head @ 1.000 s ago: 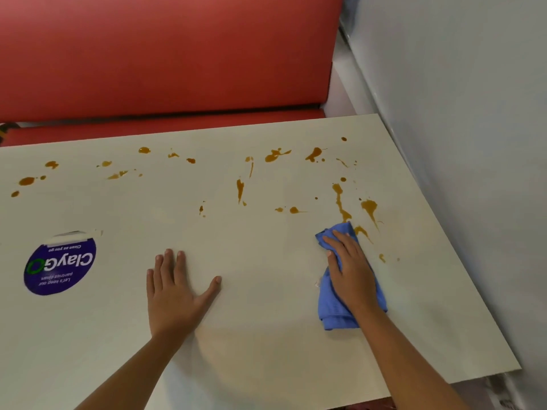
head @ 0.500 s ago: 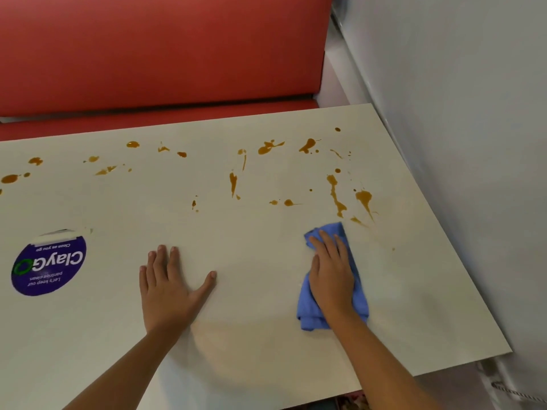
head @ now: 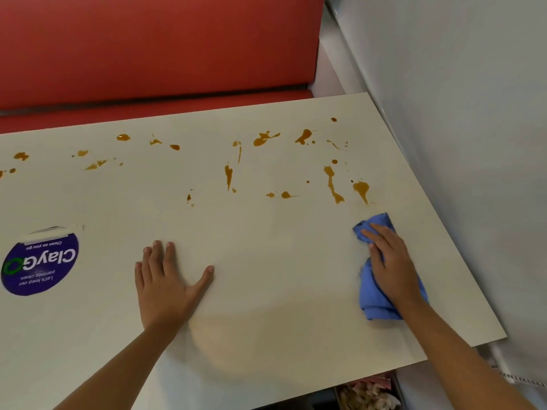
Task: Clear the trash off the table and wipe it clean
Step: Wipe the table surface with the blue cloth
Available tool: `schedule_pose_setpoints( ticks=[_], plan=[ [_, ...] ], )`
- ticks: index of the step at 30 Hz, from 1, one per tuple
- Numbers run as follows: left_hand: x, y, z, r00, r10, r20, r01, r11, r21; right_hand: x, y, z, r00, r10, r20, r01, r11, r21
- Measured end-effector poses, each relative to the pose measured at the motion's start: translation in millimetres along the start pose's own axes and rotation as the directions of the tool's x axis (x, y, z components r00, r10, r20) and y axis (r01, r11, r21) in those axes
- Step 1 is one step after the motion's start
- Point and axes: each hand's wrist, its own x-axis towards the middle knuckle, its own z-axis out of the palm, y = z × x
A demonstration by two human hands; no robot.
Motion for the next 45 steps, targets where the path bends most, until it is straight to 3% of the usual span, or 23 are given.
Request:
schedule_pose_setpoints(
  ticks=[2,7,12,15,23,33,37,45],
  plan=[
    [0.5,-0.3,-0.1,1.0,0.0,-0.001,0.0,1.0,-0.002,-0.5,13.5,-8.3,1.0,0.014,-0.01,-0.014,1.0,-0.001],
    [0.2,-0.2,-0.2,1.0,0.013,-0.007,-0.013,1.0,-0.013,25.3,28.9,-9.4,0.945,0.27,-0.186,-0.281,0.959,-0.035],
    [0.2,-0.9,-0.2,1.0,0.012,-0.007,-0.012,1.0,-0.018,63.2,14.7,7.7,0.907,0.382,-0.179,-0.406,0.905,-0.127],
    [0.0,-0.9,-0.1,1.0,0.011,-0.009,-0.011,1.0,-0.022,66.5,-3.5,18.5,0.927,0.35,-0.138,-0.364,0.926,-0.097],
    [0.8,-1.5,0.2,1.0,0.008,0.003,-0.008,1.0,-0.018,14.0,24.9,-10.3,0.999,0.031,0.022,-0.03,0.998,-0.053],
    [0.8,-0.2,0.8,1.0,-0.006,-0.017,0.006,1.0,-0.025,49.8,57.4,-20.5,0.933,0.328,-0.15,-0.336,0.941,-0.031],
    [0.5,0.5,0.9,1.0,-0.01,-0.021,0.009,1.0,-0.019,80.7,46.4,-3.0,0.893,0.424,-0.148,-0.435,0.899,-0.046],
    [-0.5,0.1,-0.1,1.0,0.009,-0.005,-0.009,1.0,-0.014,67.8,1.3,26.2,0.963,0.257,-0.078,-0.257,0.966,0.016]
  ],
)
